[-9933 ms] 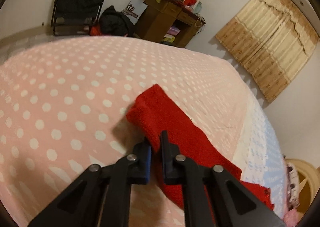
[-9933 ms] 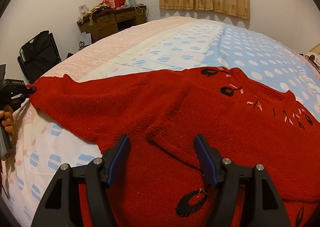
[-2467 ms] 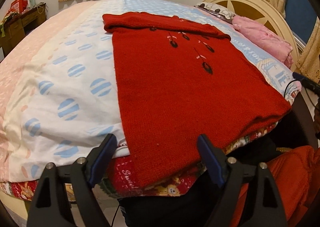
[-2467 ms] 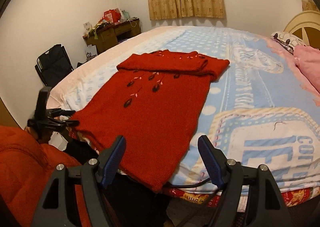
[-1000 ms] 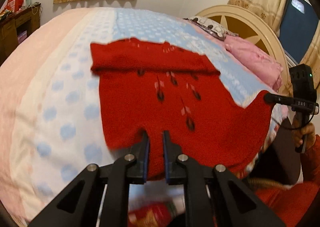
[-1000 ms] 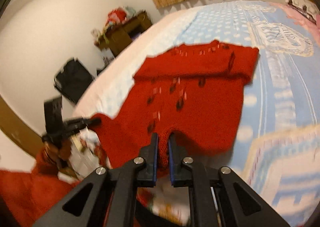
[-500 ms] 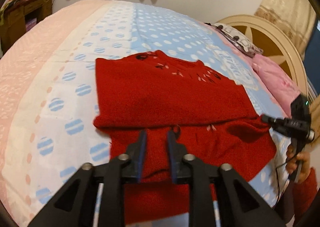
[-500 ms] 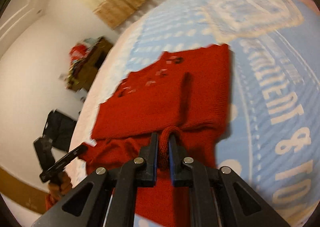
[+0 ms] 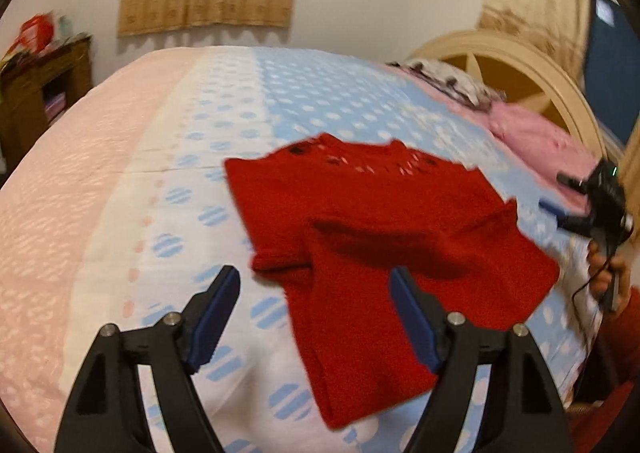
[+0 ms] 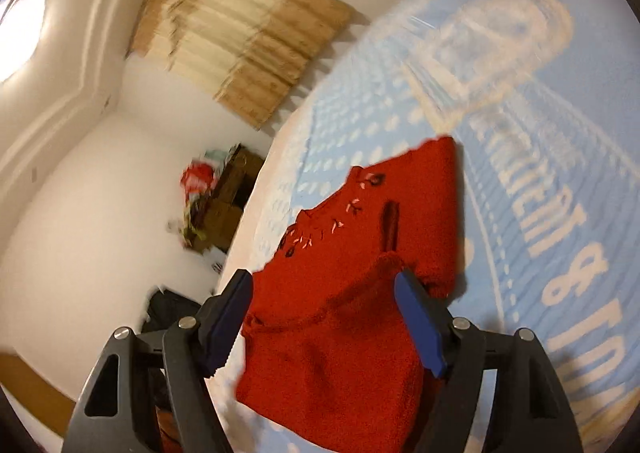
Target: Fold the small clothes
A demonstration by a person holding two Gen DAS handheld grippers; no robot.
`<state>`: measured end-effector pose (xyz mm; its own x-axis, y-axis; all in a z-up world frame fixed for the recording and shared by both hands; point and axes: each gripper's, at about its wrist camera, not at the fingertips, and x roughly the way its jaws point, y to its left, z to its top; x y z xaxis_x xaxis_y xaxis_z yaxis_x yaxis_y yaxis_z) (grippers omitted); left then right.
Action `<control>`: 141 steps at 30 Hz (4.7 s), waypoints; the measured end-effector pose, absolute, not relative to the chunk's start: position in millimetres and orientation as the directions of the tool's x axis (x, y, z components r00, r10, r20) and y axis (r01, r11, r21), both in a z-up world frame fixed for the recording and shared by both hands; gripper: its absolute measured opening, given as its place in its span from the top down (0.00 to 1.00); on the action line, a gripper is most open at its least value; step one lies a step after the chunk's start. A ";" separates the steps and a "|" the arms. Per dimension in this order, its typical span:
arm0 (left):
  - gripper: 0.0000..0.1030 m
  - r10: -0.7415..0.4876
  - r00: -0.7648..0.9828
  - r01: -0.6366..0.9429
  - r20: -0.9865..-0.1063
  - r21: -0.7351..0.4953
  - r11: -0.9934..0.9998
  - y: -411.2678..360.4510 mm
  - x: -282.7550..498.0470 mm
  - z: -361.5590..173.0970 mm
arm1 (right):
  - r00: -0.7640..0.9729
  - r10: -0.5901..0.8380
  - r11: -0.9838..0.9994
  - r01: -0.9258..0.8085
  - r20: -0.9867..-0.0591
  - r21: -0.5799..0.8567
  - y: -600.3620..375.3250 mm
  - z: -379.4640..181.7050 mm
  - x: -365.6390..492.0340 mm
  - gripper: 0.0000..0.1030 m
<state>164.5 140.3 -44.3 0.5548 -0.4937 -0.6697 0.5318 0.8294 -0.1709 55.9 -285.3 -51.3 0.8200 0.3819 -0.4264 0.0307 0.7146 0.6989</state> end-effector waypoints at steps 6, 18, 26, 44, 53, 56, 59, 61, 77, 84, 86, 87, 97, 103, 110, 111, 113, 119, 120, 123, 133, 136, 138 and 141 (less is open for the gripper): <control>0.32 -0.471 0.530 0.501 -0.705 -0.188 0.845 106.9 188.0 -75.6 | 0.808 0.182 0.959 -0.020 -0.560 0.282 -228.0 -27.2 50.4 0.29; 0.60 -0.480 0.475 0.448 -0.738 -0.266 0.853 93.5 197.6 -97.4 | 0.715 0.135 0.980 0.005 -0.686 0.199 -224.1 -66.0 72.5 0.35; 0.56 -0.492 0.470 0.453 -0.733 -0.278 0.847 91.2 199.8 -100.1 | 0.713 0.041 0.990 0.067 -0.700 0.127 -228.4 -75.5 98.3 0.40; 0.94 -0.557 0.517 0.431 -0.650 -0.365 0.825 103.2 188.5 -89.9 | 0.734 0.042 0.999 -0.007 -0.678 0.053 -199.7 -67.7 84.3 0.88; 0.94 -0.524 0.568 0.460 -0.635 -0.283 0.841 97.3 176.9 -58.1 | 0.803 0.032 0.999 -0.039 -0.595 0.000 -185.5 -20.9 60.2 0.89; 0.94 -0.525 0.585 0.464 -0.618 -0.276 0.842 97.2 176.8 -52.2 | 0.815 0.036 0.999 -0.044 -0.579 0.000 -184.4 -13.0 58.4 0.89; 0.94 -0.509 0.594 0.459 -0.623 -0.257 0.850 92.7 180.4 -50.1 | 0.813 0.024 0.999 -0.042 -0.582 -0.018 -182.2 -11.8 63.5 0.89; 0.94 -0.505 0.602 0.460 -0.619 -0.249 0.853 90.8 184.1 -47.1 | 0.814 0.030 0.999 -0.048 -0.580 -0.016 -180.9 -9.1 67.2 0.89; 0.63 -0.459 0.544 0.442 -0.702 -0.225 0.868 102.8 194.9 -69.4 | 0.771 0.014 1.000 -0.023 -0.636 -0.005 -194.7 -32.6 72.4 0.89; 0.55 -0.408 0.552 0.426 -0.727 -0.175 0.888 99.2 190.1 -83.0 | 0.764 0.027 1.000 -0.012 -0.644 0.027 -196.8 -38.6 70.2 0.89; 0.55 -0.424 0.529 0.438 -0.735 -0.191 0.878 97.5 191.5 -86.4 | 0.764 0.027 1.000 -0.015 -0.644 0.025 -195.3 -39.1 69.8 0.89; 0.55 -0.425 0.517 0.440 -0.743 -0.195 0.877 96.4 193.3 -88.9 | 0.765 0.028 1.000 -0.015 -0.644 0.025 -195.1 -39.1 69.8 0.89; 0.60 -0.489 0.464 0.412 -0.739 -0.309 0.857 88.7 206.5 -99.8 | 0.756 0.029 0.999 -0.005 -0.654 0.038 -192.9 -43.5 70.6 0.89; 0.95 -0.487 0.497 0.418 -0.718 -0.294 0.860 94.3 194.8 -97.1 | 0.757 0.023 0.999 0.003 -0.653 0.040 -194.0 -41.5 67.4 0.89; 0.95 -0.531 0.540 0.427 -0.653 -0.331 0.842 102.6 181.5 -66.2 | 0.774 0.022 1.000 -0.007 -0.633 0.027 -192.0 -28.6 61.9 0.89; 0.95 -0.533 0.547 0.429 -0.646 -0.330 0.841 102.1 182.4 -61.1 | 0.778 0.021 1.000 -0.011 -0.628 0.020 -191.4 -25.7 62.5 0.89; 0.95 -0.537 0.563 0.434 -0.627 -0.328 0.839 100.6 186.3 -49.1 | 0.787 0.014 1.000 -0.015 -0.617 0.004 -190.7 -17.9 64.8 0.89; 0.95 -0.507 0.607 0.403 -0.612 -0.313 0.860 97.1 208.1 -32.2 | 0.801 0.012 1.000 -0.007 -0.598 0.012 -202.4 1.3 90.0 0.89; 0.95 -0.503 0.610 0.395 -0.611 -0.316 0.863 98.1 211.2 -31.7 | 0.800 0.016 1.000 -0.006 -0.600 0.018 -205.0 3.2 95.8 0.89; 0.95 -0.495 0.623 0.366 -0.605 -0.334 0.869 98.9 228.2 -27.0 | 0.799 0.026 0.999 -0.006 -0.600 0.036 -214.6 11.3 119.7 0.89; 0.95 -0.416 0.668 0.262 -0.617 -0.327 0.908 91.2 293.3 -36.6 | 0.784 -0.048 0.998 0.058 -0.619 -0.004 -234.9 1.0 217.0 0.89; 0.95 -0.379 0.661 0.238 -0.648 -0.298 0.925 83.7 310.3 -54.9 | 0.756 -0.113 0.994 0.081 -0.645 -0.079 -233.0 -29.1 240.1 0.89; 0.95 -0.362 0.643 0.218 -0.675 -0.292 0.931 80.1 319.3 -69.7 | 0.738 -0.153 0.988 0.089 -0.657 -0.129 -231.2 -51.6 249.8 0.89; 0.95 -0.327 0.614 0.182 -0.718 -0.275 0.944 75.6 328.0 -96.1 | 0.707 -0.189 0.980 0.088 -0.681 -0.180 -229.8 -82.9 261.2 0.89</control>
<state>328.0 75.6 -96.1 0.6143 -0.3275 -0.7179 0.1821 0.9441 -0.2748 261.2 -229.8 -82.9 0.7072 -0.1887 -0.6813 0.0876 0.9797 -0.1804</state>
